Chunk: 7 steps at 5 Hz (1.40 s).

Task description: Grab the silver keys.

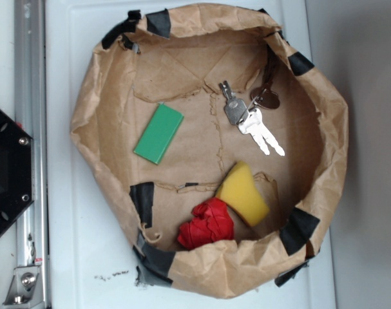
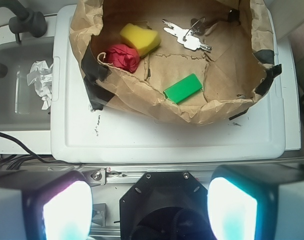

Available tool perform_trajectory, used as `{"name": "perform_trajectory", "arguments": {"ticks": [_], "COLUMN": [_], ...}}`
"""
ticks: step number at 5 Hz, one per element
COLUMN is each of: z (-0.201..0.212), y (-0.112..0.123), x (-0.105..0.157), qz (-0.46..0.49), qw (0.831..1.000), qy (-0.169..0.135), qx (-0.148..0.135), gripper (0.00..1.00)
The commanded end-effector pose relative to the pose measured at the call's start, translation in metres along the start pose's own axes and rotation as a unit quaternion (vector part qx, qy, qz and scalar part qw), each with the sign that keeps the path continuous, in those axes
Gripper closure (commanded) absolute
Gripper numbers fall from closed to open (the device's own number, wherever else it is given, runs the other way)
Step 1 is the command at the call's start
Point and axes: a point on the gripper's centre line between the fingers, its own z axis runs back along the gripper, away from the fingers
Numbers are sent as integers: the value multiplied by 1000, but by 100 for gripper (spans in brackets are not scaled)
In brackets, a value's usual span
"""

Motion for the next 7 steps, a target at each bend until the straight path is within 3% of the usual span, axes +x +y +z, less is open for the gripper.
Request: {"name": "perform_trajectory", "arguments": {"ticks": [1, 2, 3, 4, 5, 6, 7], "z": [0, -43, -61, -66, -75, -73, -73], "y": [0, -3, 9, 17, 36, 42, 42], "x": [0, 41, 80, 106, 115, 118, 118], "qz": [0, 32, 121, 180, 259, 285, 285], "qw": [1000, 999, 992, 982, 961, 950, 950], "qy": [0, -5, -18, -60, -94, -130, -130], "qx": [0, 16, 19, -6, -14, 4, 4], "gripper": [0, 0, 0, 0, 0, 0, 0]}}
